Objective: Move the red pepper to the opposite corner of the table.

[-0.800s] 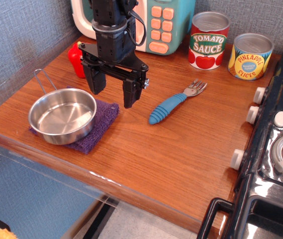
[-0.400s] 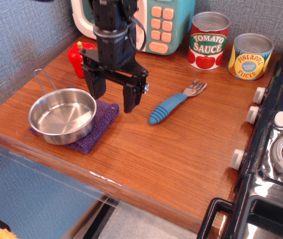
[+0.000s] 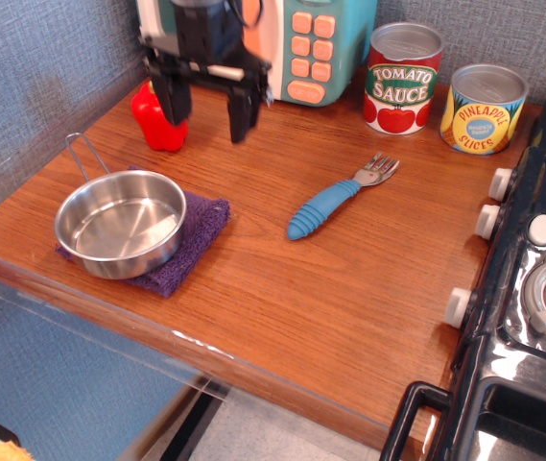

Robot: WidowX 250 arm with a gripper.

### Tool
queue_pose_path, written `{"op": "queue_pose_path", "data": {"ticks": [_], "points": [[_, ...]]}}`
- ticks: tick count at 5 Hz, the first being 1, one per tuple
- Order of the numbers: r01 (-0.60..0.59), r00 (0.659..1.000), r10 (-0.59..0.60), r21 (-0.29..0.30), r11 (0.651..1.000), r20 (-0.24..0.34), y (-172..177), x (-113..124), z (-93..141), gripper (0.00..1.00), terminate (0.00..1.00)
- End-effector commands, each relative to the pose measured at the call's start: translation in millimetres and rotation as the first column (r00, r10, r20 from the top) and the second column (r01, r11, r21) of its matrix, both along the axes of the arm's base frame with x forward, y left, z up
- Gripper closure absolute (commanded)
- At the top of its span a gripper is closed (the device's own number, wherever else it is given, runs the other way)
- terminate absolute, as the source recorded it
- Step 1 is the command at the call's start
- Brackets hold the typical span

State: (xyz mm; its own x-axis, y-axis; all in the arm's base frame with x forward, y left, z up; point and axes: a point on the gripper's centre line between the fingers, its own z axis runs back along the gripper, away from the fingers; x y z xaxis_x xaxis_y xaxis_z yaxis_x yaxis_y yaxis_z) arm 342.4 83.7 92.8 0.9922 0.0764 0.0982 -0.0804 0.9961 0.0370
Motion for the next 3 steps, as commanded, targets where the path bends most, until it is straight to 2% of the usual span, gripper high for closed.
{"op": "queue_pose_path", "data": {"ticks": [1,2,3], "points": [[-0.137,0.987,0.129,0.089,0.987,0.095,60,42,41,0.0,0.0],[-0.174,0.983,0.166,0.12,0.977,0.075,79,42,34,0.0,0.0],[-0.2,0.98,0.199,0.078,0.977,0.017,94,38,4,0.0,0.0]]}}
